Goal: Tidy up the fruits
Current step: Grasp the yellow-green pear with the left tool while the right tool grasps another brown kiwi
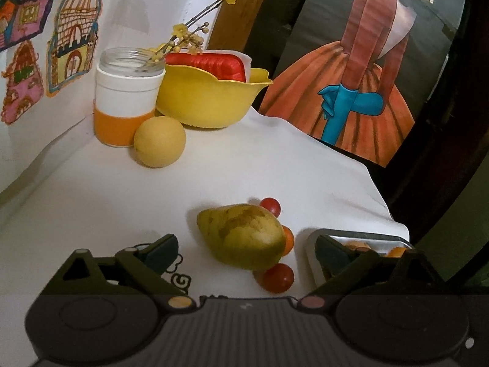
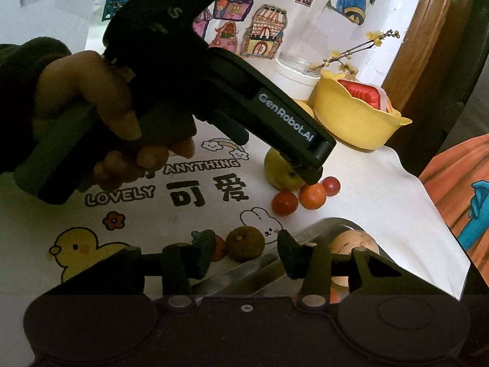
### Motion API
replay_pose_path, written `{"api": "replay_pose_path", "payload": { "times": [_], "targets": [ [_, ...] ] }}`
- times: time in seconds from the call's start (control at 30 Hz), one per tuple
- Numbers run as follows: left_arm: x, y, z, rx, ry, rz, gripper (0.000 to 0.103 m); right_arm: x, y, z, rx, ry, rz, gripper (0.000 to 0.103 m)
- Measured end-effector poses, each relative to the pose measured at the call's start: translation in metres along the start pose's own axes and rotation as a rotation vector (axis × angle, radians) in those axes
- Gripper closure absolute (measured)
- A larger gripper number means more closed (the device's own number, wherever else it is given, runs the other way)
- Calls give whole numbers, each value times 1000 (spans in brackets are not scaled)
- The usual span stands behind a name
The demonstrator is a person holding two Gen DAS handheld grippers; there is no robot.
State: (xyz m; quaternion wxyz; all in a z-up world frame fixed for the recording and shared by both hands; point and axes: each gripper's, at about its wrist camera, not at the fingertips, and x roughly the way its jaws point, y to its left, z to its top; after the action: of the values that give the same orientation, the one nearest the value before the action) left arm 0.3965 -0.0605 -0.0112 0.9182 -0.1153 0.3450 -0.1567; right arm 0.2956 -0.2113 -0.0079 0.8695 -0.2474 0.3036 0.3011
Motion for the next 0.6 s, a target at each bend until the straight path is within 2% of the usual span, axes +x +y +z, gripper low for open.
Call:
{"api": "replay_pose_path", "payload": {
  "times": [0.17,0.5,0.6],
  "targets": [
    [11,0,3,-31,20,32,14,3,1,-1,5,1,-6,63],
    [22,1,3,-62,29,32,23,4,2,-2,1,-8,-14,65],
    [23,3,4,-70,29,31,30,4,3,-1,-7,-9,-19,66]
  ]
}}
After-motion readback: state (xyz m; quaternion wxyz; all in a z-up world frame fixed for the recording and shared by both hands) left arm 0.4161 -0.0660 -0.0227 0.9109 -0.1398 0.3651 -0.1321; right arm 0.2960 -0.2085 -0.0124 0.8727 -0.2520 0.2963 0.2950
